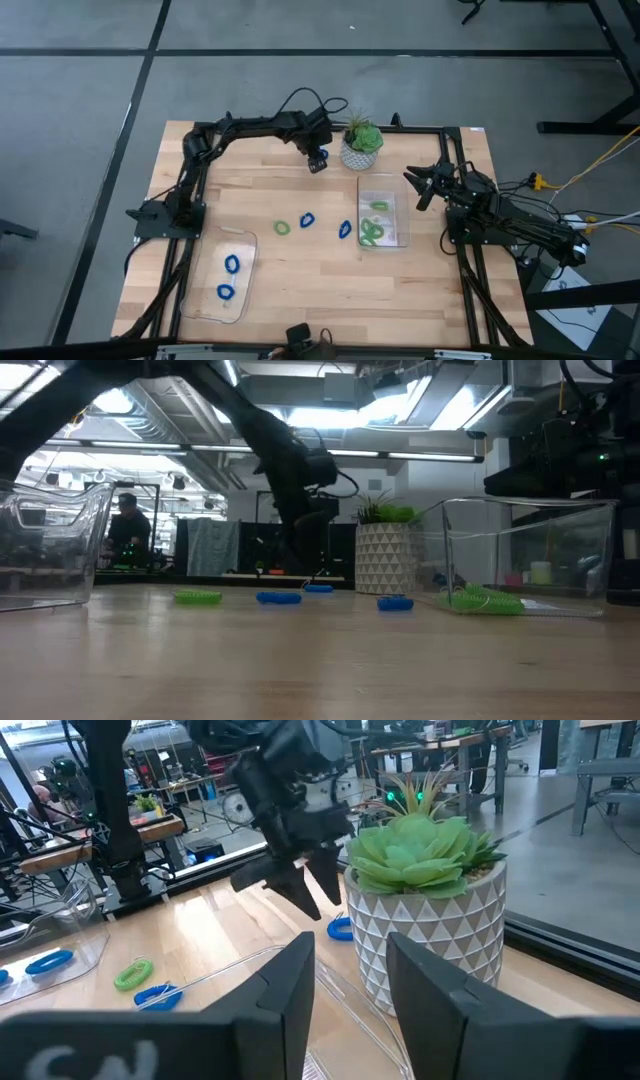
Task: Sort spring keychains
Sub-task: Put the blue spring keychain into the bottom transparent bin
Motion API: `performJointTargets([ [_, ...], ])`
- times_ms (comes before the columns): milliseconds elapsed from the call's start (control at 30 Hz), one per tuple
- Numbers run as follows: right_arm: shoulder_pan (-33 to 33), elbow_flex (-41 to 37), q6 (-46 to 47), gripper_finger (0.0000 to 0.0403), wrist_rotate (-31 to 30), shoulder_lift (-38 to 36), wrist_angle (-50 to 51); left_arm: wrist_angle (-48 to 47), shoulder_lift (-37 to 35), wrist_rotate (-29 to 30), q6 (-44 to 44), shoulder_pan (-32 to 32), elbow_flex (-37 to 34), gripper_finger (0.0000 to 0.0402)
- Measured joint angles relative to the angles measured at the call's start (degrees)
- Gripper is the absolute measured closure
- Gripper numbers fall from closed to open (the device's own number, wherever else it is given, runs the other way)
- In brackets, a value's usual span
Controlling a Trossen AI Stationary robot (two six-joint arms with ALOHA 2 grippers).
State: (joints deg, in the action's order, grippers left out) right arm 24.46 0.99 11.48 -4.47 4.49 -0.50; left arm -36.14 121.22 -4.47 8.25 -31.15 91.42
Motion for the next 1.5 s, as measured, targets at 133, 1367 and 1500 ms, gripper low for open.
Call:
performJointTargets([
  [133,0.0,0.0,0.0,0.0276,0.0,0.0,0.0,-5.7,4.5,-0.1,0.9,0.0,6.4,0.0206],
  [1367,0.0,0.0,0.0,0.0276,0.0,0.0,0.0,-15.7,8.8,6.3,4.4,0.0,9.4,0.0346],
  [1500,0.0,0.0,0.0,0.0276,0.0,0.0,0.0,-17.0,8.1,7.0,4.2,-0.1,9.1,0.0387],
])
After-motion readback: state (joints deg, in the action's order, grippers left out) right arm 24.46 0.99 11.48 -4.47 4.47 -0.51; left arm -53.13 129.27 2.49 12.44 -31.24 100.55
